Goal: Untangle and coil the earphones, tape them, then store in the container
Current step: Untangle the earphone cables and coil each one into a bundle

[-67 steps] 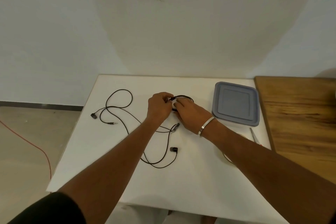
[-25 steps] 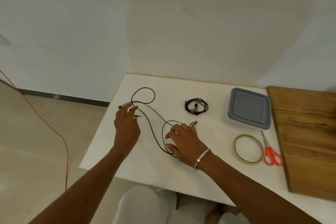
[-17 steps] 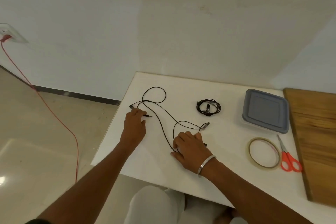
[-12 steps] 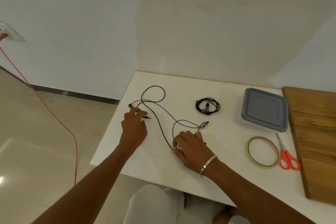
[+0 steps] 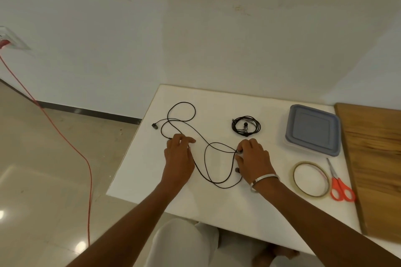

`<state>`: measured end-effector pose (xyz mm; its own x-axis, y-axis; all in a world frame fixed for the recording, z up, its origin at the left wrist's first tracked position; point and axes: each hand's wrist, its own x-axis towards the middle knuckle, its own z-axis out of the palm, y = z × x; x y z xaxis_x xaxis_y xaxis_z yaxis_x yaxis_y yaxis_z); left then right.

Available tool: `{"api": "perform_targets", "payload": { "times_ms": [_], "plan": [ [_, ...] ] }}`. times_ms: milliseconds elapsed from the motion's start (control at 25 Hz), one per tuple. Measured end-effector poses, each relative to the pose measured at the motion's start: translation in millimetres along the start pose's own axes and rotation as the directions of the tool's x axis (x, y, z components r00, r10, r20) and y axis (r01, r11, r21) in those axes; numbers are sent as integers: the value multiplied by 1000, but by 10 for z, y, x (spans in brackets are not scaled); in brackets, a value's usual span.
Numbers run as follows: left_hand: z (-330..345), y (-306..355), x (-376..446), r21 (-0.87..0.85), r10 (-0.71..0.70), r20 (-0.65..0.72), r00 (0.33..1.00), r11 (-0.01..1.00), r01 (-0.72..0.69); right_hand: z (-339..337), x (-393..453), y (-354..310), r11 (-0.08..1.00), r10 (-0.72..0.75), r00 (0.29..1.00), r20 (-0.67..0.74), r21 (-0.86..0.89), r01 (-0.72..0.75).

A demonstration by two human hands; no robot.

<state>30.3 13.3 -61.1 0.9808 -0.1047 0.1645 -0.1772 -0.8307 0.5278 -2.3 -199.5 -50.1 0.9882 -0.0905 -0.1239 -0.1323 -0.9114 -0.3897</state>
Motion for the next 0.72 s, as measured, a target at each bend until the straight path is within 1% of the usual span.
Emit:
{"api": "perform_targets", "payload": {
  "times_ms": [80, 120, 160, 280, 360, 400, 440, 480, 520, 600, 640, 720],
  "plan": [
    [-53, -102, 90, 31, -137, -86, 987, 990, 140, 15, 0, 5, 1000, -5, 1000, -10, 14, 5],
    [-94, -176, 146, 47, -178, -107, 978, 982, 184, 17, -1, 6, 1000, -10, 1000, -15, 13, 10],
    [-131, -249, 196, 74, -182, -102, 978, 979, 190, 16, -9, 4, 1000, -19, 1000, -18, 12, 19],
    [-188, -398, 297, 157, -108, -14, 994, 982, 109, 3, -29, -28, 996, -63, 995, -75, 55, 68],
    [-220, -467, 394, 162, -98, -67, 993, 981, 108, -13, -29, -65, 990, -81, 989, -123, 103, 94],
    [-242, -500, 460, 135, -109, -102, 989, 983, 122, -11, -25, -80, 988, -89, 986, -140, 116, 106],
    [-264, -538, 520, 86, -107, -107, 989, 990, 116, 2, -22, -92, 986, -100, 984, -148, 120, 118],
    [-277, -568, 556, 29, -67, -69, 995, 997, 69, 22, -26, -102, 984, -113, 982, -153, 121, 132],
    [-282, -575, 561, -21, 2, -1, 1000, 1000, -2, 44, -30, -110, 981, -128, 979, -160, 123, 148],
    [-263, -567, 504, -71, 113, 144, 983, 992, -103, 77, -35, -132, 973, -156, 972, -175, 144, 181],
    [-247, -577, 477, -69, 128, 183, 975, 991, -117, 82, -35, -150, 969, -166, 970, -179, 155, 194],
    [-217, -624, 455, -45, 147, 185, 972, 989, -141, 87, -35, -191, 962, -181, 965, -192, 168, 214]
  ]
}}
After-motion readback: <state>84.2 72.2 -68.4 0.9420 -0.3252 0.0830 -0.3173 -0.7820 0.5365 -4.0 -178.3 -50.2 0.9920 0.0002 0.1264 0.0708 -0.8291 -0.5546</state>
